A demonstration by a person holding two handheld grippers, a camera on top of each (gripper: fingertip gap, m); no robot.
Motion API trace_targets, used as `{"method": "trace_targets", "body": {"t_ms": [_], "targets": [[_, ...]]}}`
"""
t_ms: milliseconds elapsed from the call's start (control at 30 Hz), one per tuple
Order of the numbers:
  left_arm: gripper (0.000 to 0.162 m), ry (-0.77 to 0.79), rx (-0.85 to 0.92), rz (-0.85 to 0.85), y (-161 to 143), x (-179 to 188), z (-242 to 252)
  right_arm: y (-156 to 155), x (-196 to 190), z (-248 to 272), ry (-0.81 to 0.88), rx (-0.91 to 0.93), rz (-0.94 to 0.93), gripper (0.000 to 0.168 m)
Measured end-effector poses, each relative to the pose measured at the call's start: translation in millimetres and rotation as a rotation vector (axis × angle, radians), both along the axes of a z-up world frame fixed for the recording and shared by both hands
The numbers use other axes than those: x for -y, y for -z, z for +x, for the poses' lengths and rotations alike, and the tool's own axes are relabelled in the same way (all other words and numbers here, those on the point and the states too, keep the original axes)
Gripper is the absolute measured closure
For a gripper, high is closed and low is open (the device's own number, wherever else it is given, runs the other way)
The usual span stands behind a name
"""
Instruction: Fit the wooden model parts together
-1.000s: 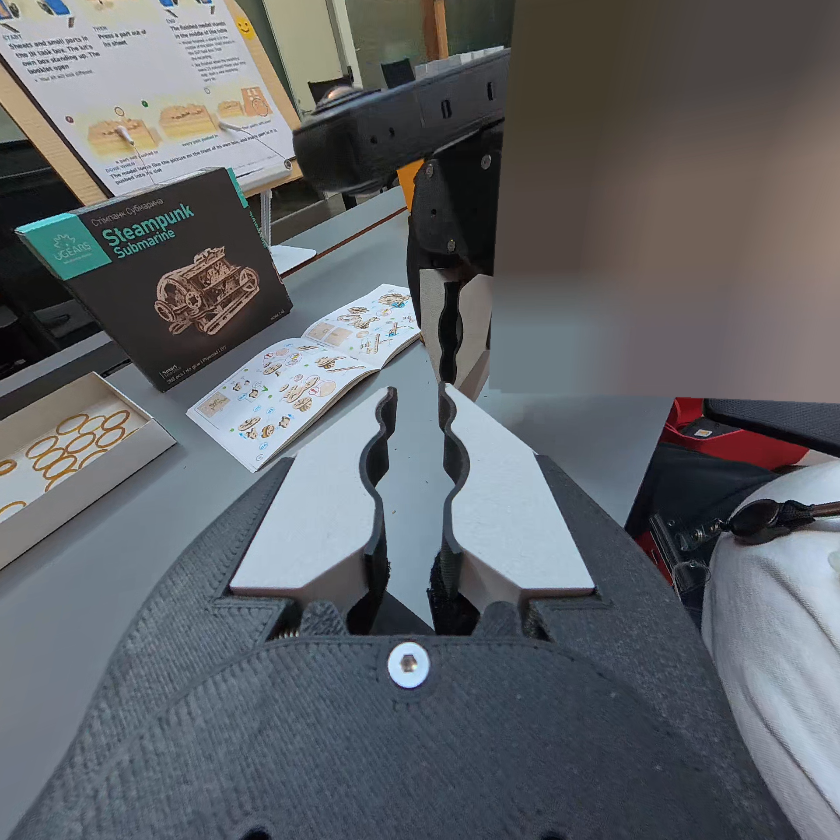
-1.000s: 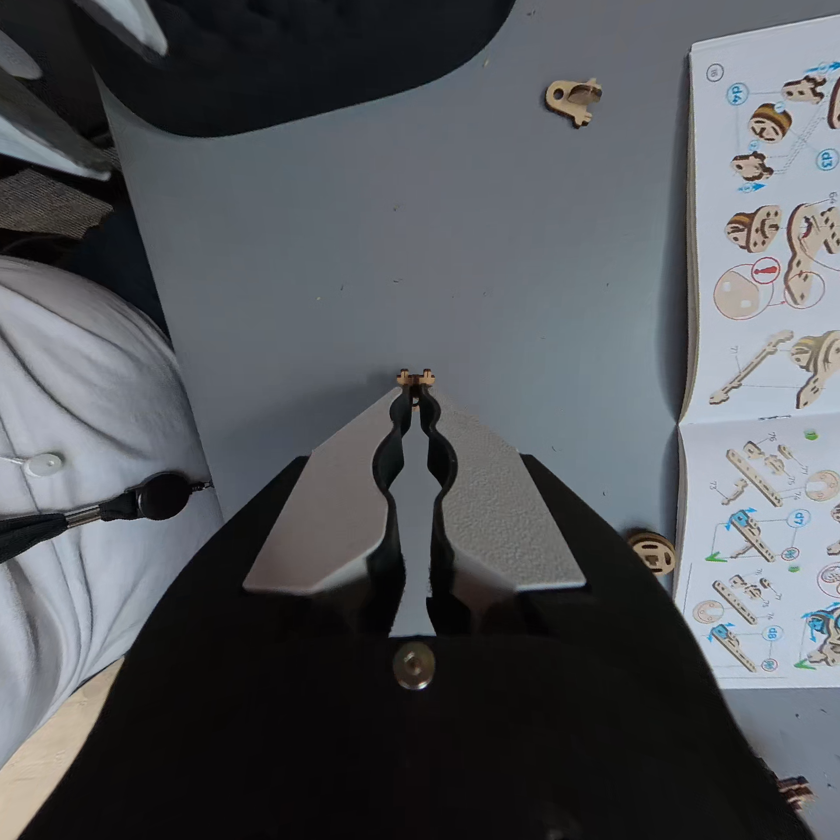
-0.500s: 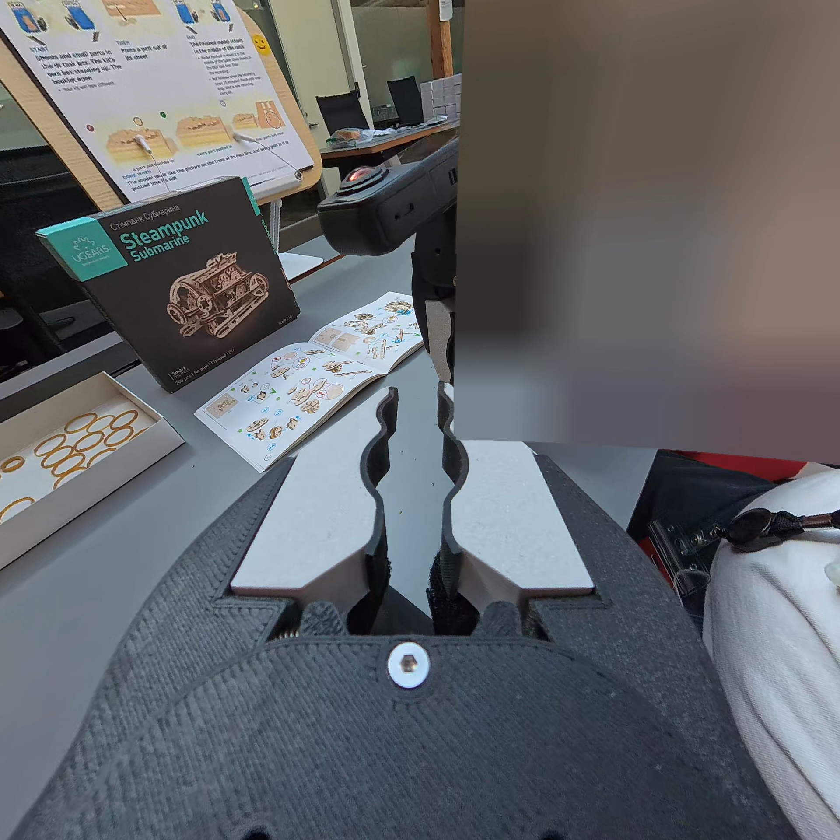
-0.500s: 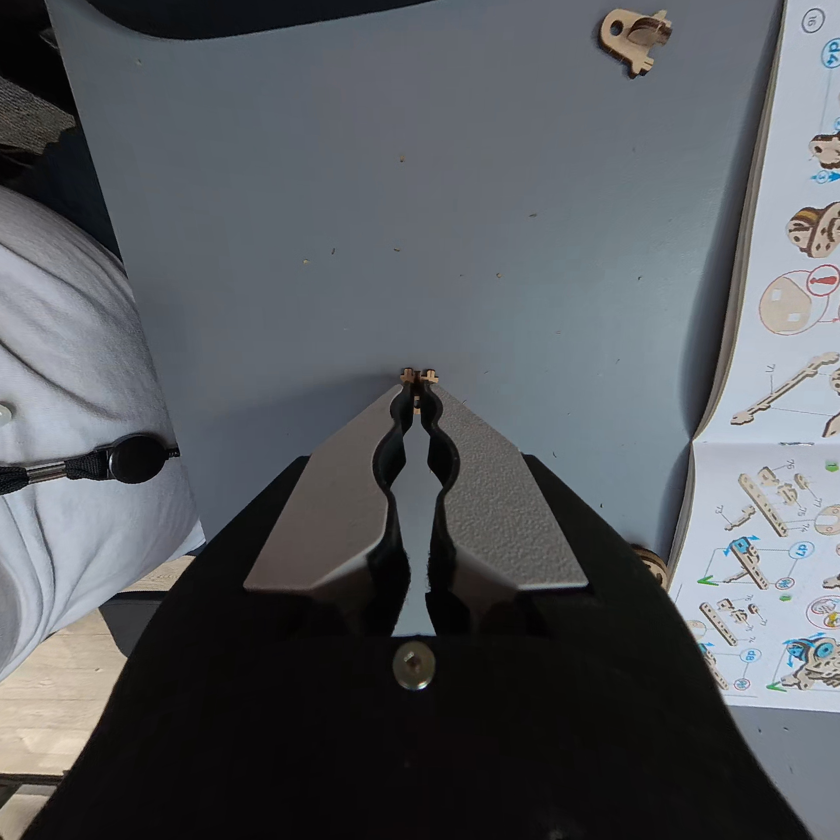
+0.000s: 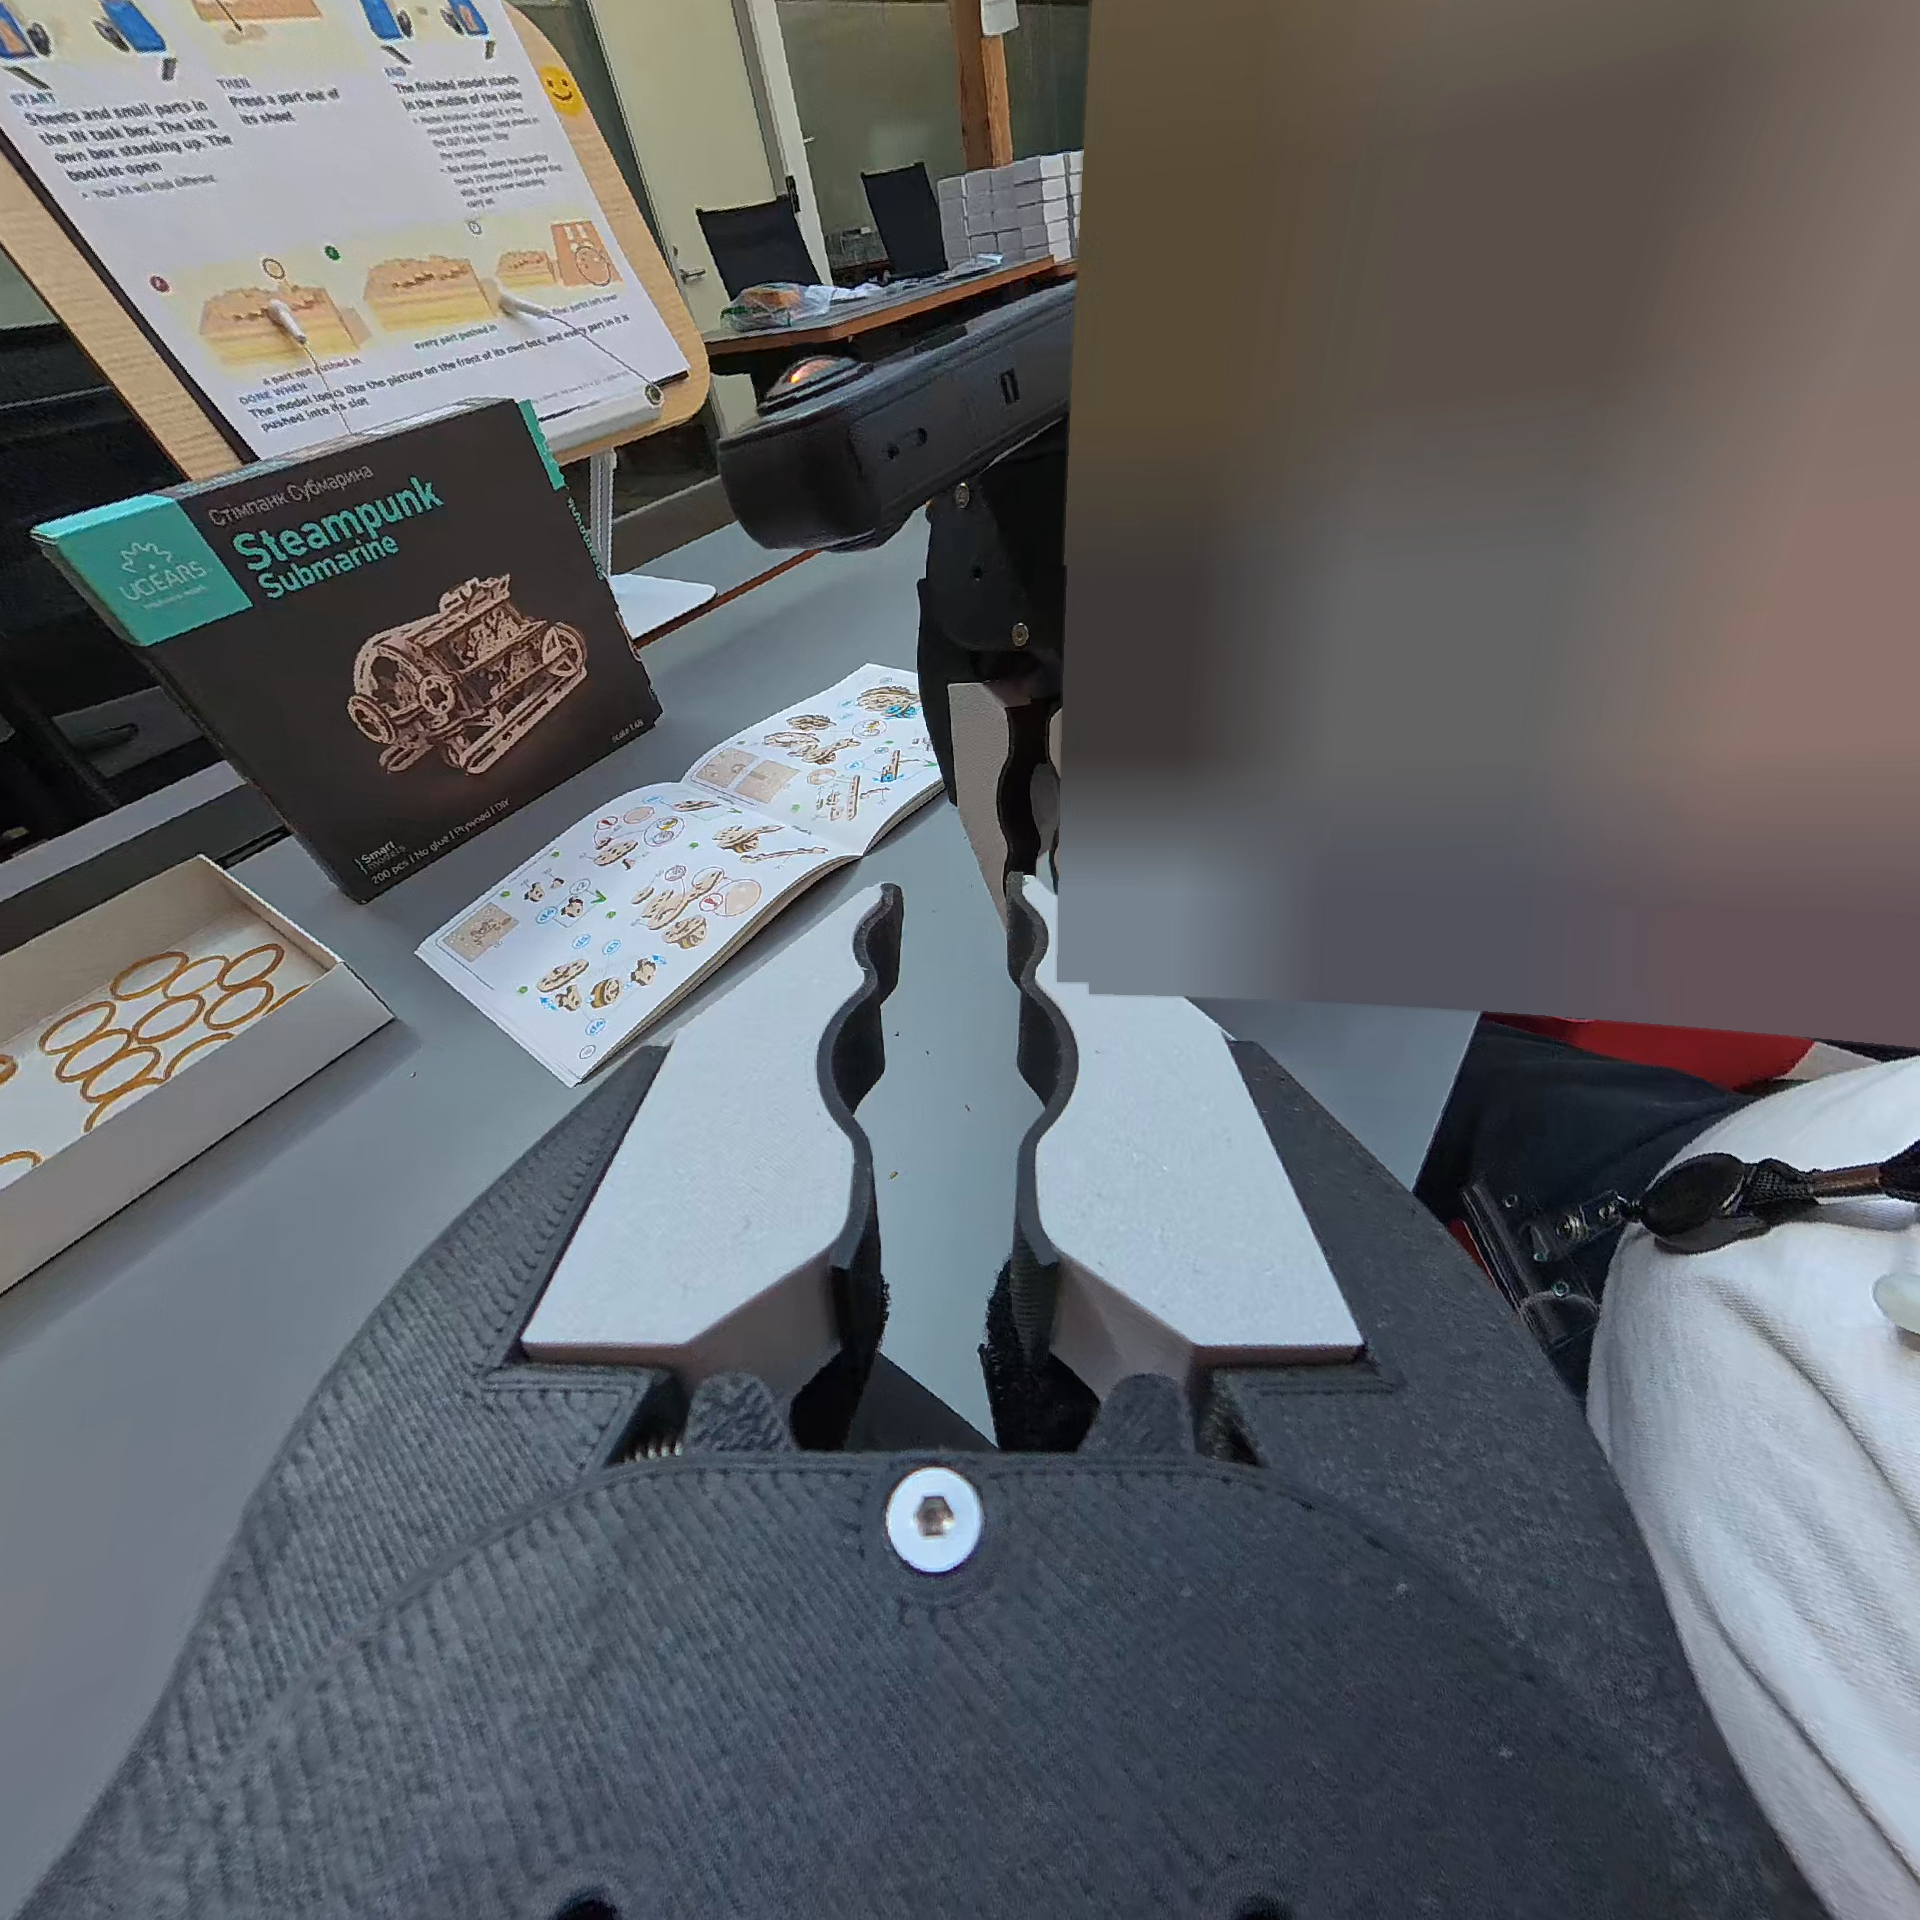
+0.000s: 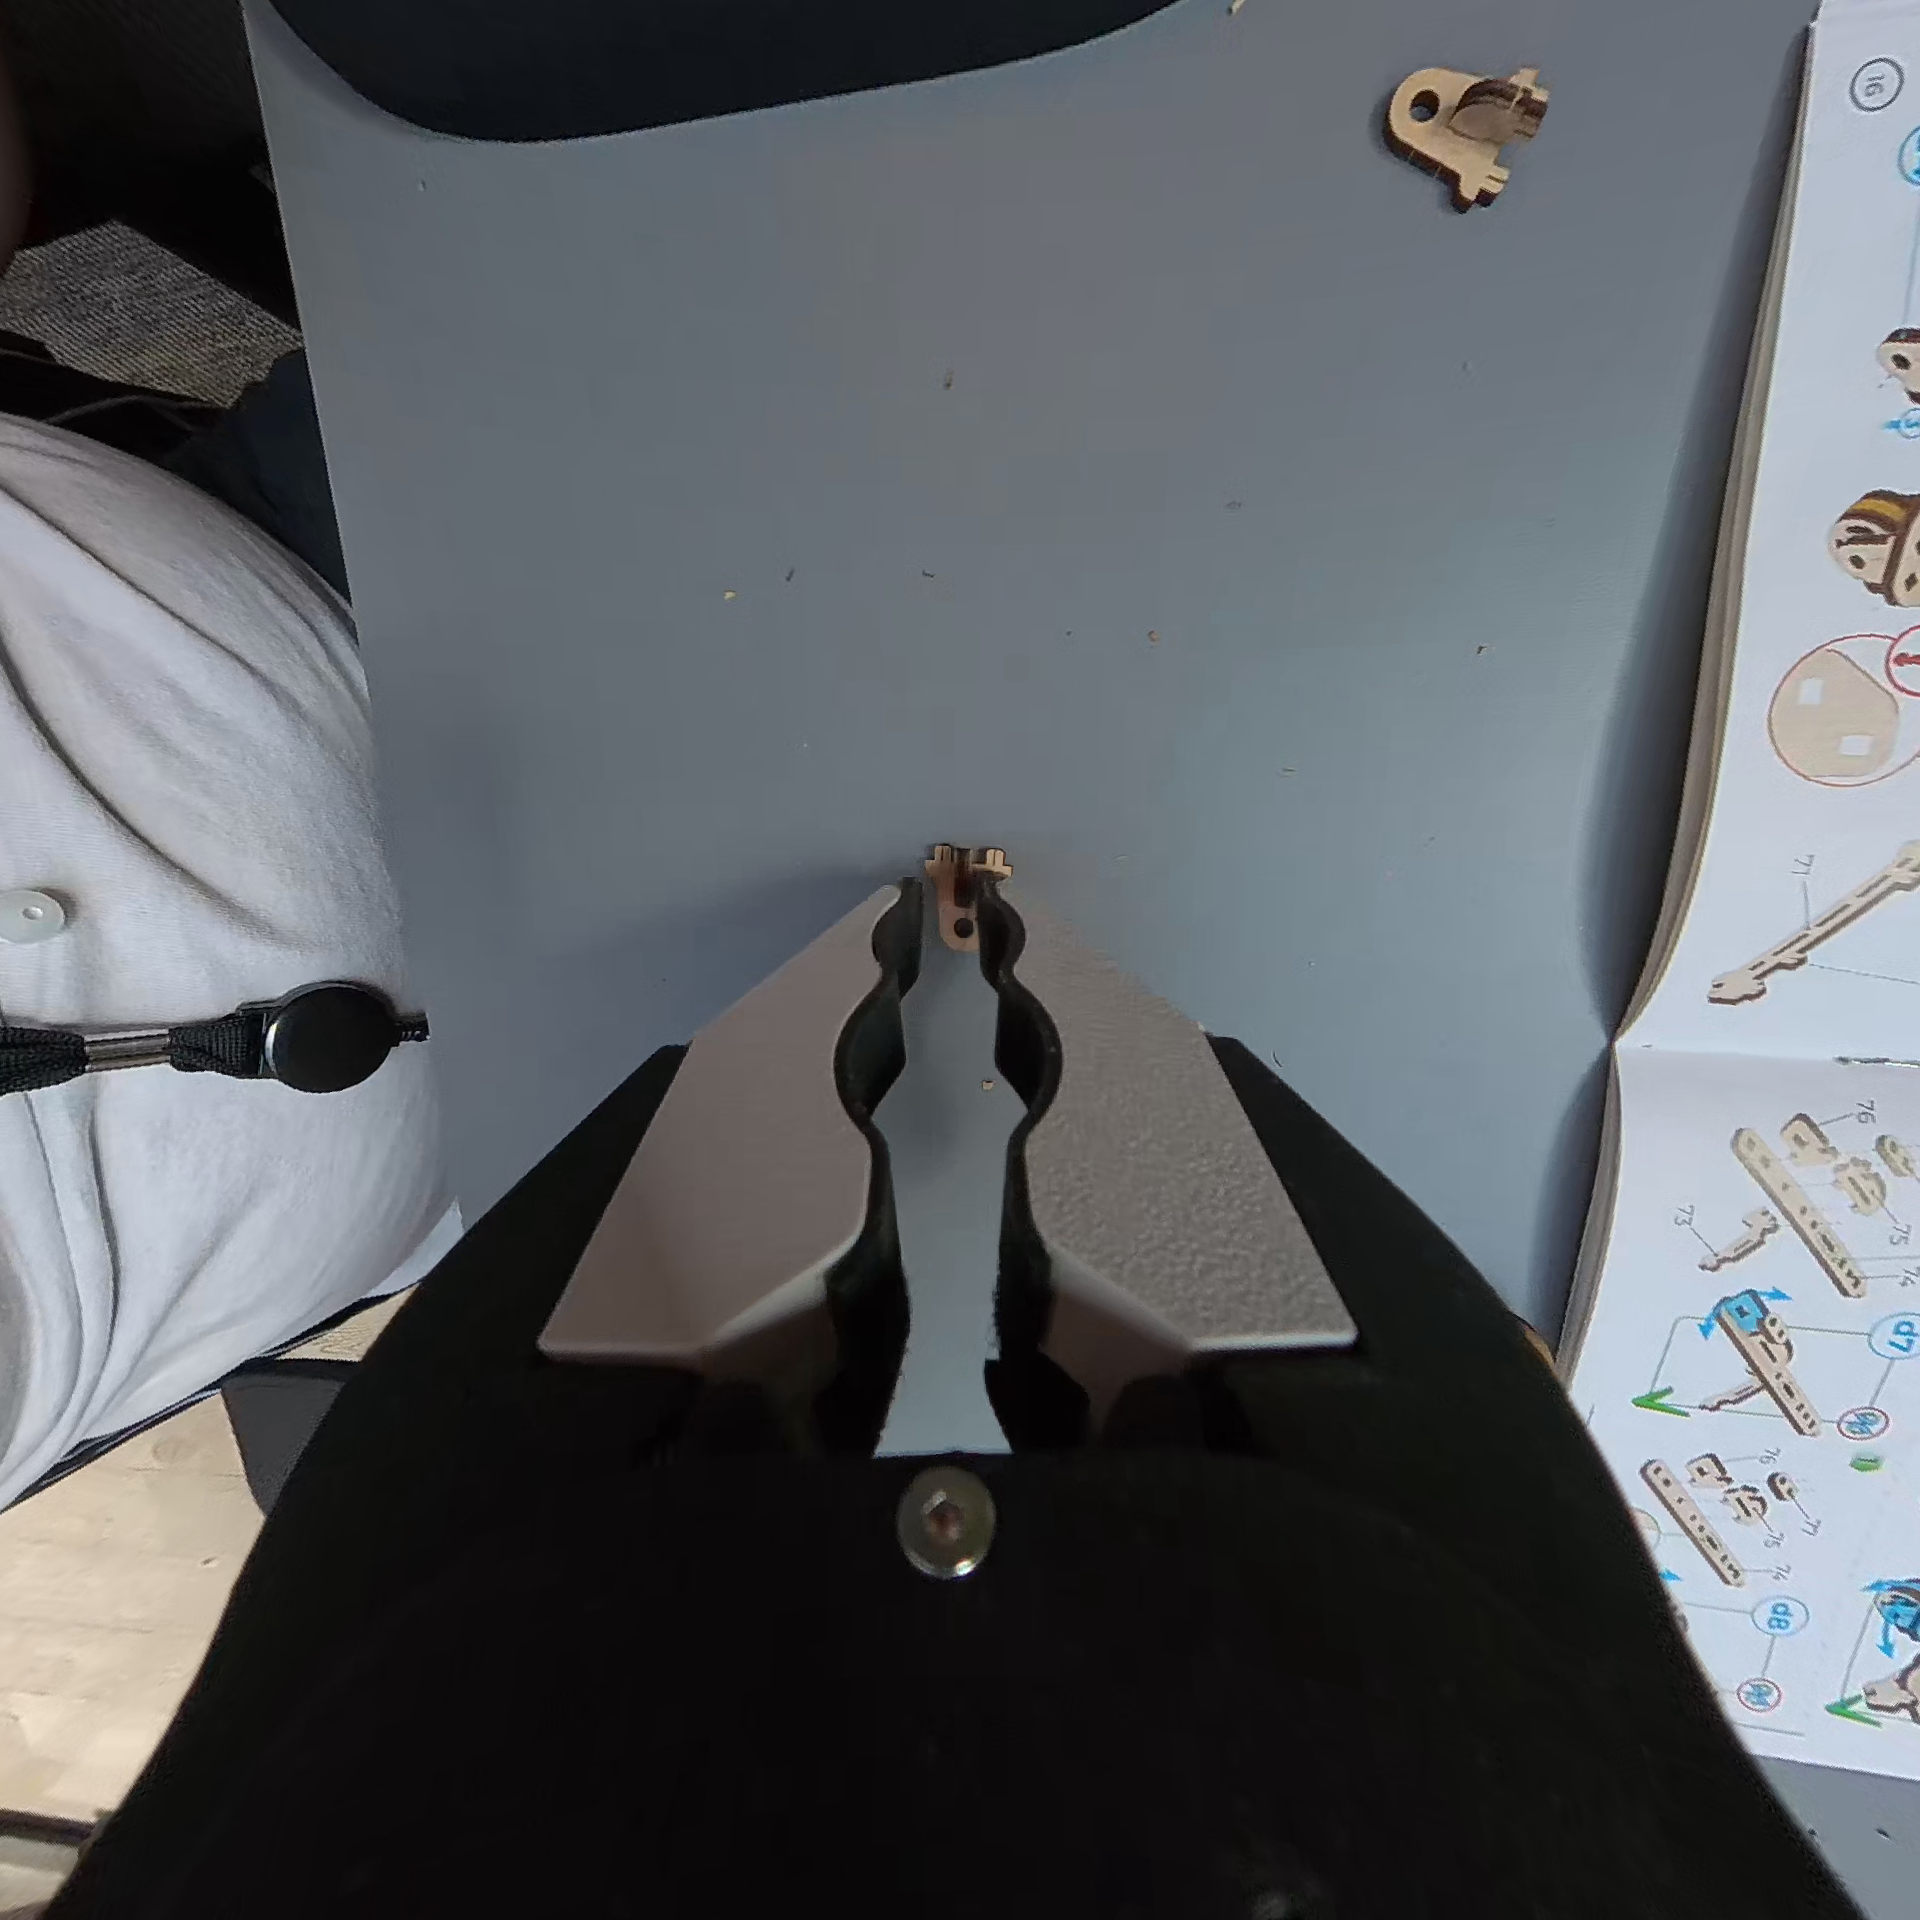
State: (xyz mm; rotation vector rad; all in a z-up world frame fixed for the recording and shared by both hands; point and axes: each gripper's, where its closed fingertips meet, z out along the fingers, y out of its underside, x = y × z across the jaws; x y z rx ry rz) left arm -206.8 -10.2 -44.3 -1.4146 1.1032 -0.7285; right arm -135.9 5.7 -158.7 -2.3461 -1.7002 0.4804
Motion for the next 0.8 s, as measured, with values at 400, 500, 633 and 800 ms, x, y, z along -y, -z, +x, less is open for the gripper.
{"method": "trace_targets", "body": {"t_ms": [400,500,633,800], "targets": [[0.144,0.002,-0.025,-0.013,8.6,-3.3,1.7,-5.6,-3.0,11.8,0.05,-0.298,0.209,0.142],[0.143,0.004,-0.031,-0.013,10.8,-2.3,4.4,0.0,-3.1,8.3,0.056,-0.321,0.214,0.143],[0.143,0.008,-0.022,-0.048,15.9,-4.2,9.1,-2.3,-1.5,6.3,0.001,-0.32,0.297,0.158],[0.128,0.085,0.028,-0.212,25.3,3.3,23.4,-77.5,22.1,-18.3,-0.28,-0.471,0.991,0.158]]}}
